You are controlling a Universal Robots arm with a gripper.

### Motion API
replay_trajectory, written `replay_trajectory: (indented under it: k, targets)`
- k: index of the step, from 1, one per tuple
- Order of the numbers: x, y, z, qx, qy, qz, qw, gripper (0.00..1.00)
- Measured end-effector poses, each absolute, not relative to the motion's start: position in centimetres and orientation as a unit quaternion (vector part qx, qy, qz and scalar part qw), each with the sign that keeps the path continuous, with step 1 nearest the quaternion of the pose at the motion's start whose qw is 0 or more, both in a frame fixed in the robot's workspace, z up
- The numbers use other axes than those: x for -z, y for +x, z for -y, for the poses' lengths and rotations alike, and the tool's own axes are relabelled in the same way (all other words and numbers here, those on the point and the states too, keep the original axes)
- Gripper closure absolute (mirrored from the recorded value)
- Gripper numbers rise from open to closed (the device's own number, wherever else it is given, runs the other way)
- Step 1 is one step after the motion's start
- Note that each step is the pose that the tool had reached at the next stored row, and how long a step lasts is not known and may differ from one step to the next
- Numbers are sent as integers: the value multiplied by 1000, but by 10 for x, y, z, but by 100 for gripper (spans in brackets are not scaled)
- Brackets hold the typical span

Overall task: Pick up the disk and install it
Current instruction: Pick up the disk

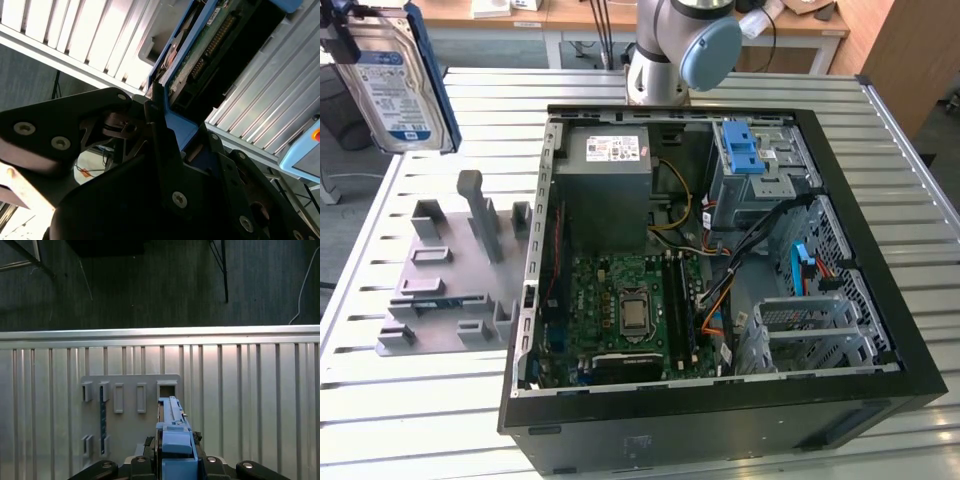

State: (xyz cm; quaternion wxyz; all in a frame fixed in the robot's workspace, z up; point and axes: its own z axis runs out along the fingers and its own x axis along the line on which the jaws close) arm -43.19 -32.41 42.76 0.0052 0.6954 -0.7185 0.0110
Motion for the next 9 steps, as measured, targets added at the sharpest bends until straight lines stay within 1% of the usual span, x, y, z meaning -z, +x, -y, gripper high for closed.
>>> replay_trajectory:
  k: [9]
  targets:
    - [-442,-432,324,-11,695,718,5,64]
